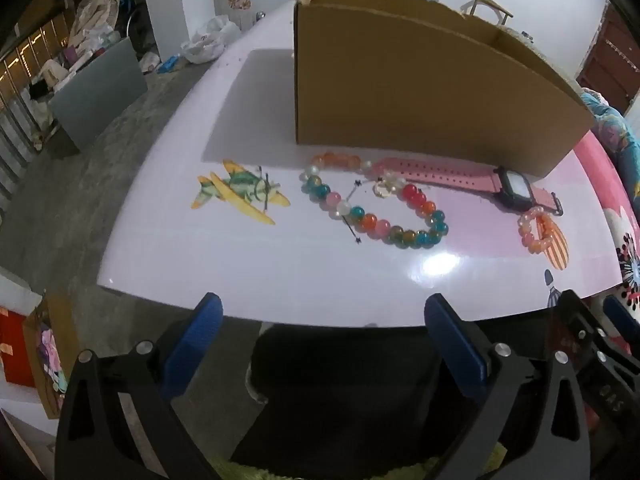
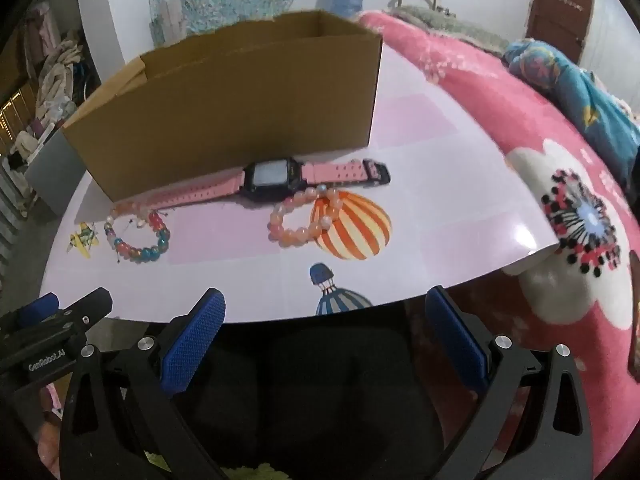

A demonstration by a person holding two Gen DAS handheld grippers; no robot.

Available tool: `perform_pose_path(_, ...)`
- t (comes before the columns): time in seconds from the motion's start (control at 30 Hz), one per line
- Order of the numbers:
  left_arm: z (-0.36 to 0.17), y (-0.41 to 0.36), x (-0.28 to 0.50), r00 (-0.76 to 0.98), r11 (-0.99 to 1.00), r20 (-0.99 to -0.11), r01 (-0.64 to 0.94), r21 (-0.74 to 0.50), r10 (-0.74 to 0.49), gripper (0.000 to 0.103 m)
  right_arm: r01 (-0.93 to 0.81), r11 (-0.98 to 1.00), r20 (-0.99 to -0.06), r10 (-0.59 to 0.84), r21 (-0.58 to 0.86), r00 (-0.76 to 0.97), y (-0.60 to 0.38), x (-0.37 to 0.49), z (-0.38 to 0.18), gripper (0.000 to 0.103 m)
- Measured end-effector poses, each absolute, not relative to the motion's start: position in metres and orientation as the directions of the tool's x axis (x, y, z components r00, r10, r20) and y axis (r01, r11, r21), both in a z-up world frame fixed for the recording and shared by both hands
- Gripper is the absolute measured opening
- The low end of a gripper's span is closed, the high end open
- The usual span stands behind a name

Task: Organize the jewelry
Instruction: 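Move both tools toward the multicolour bead bracelet beside the box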

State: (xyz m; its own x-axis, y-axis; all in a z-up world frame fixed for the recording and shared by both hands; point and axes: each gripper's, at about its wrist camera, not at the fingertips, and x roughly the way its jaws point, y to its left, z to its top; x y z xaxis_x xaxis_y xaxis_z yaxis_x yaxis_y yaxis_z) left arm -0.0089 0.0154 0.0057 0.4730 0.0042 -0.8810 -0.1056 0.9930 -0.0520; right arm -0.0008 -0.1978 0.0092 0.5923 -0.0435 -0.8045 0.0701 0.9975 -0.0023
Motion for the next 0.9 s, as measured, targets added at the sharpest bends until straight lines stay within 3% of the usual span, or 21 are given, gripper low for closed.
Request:
perform_pose_path(0.33,0.039,0.032,-0.020,0.612,0.998,-0.791,-0.059,-0.025,0.017,0.099,0.093,0.996,-0.768,-0.057,0.003,0.638,-0.193,-0.023,0.043,0.096)
perform_pose_path(0.4,0.046,0.039,-0.021,0.646,0.998,-0.762,-0.025,-0.065,-0.033,0.099,0.097,0.995,-0.757,-0.059,0.006,0.651,-0.191,-0.027,0.047,0.096)
perform_pose_path(0.57,0.057,0.059,-0.023,0.684,0.981,-0.714,0.011,-0.196,-0.150,0.099,0.051,0.994,-0.724,0.038,0.101,0.689,-0.187,-0.031,0.055,0.096)
perform_pose_path(0.73,0.061,0.069,-0.017,0.692,0.976,-0.701,0.021,-0.215,-0.170,0.099,-0.008,0.989,-0.715,0.114,0.151,0.690,-0.179,-0.021,0.057,0.096)
perform_pose_path(0.9,0.065,0.082,-0.011,0.733,0.980,-0.658,0.055,-0.193,-0.171,0.099,-0.089,0.951,-0.710,0.283,0.297,0.645,-0.173,-0.001,0.051,0.096)
